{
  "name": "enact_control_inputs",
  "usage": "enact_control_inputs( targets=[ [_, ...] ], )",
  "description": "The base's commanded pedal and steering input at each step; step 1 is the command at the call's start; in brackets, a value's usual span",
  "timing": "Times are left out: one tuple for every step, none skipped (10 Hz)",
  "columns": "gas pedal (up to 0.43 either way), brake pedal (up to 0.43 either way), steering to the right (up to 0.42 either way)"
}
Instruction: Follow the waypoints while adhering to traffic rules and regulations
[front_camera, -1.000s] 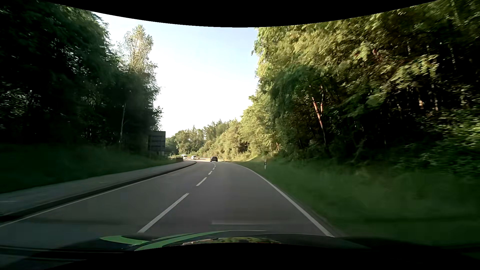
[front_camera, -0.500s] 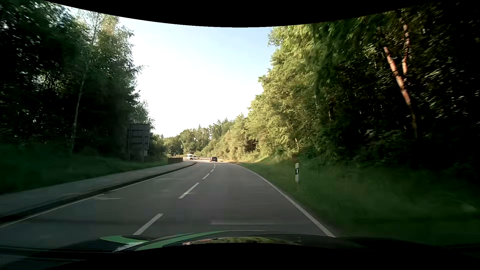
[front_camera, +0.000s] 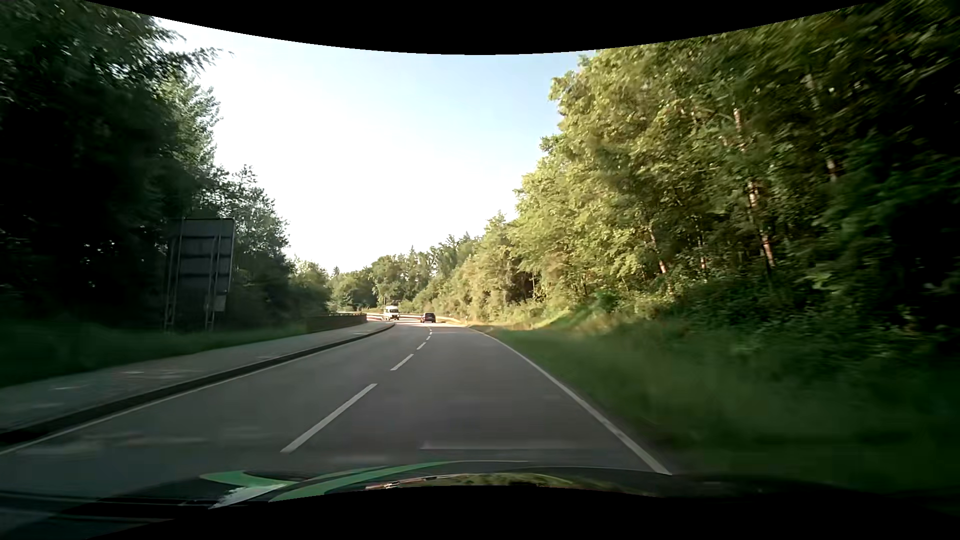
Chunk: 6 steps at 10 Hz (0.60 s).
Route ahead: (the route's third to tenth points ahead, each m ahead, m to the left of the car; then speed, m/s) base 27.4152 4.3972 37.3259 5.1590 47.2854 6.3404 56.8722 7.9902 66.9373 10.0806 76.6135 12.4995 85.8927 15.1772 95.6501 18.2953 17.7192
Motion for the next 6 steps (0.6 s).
enact_control_inputs(
  targets=[
    [0.177, 0.000, -0.021],
    [0.177, 0.000, -0.021],
    [0.177, 0.000, -0.020],
    [0.177, 0.000, -0.019],
    [0.177, 0.000, -0.020],
    [0.177, 0.000, -0.019]
  ],
)
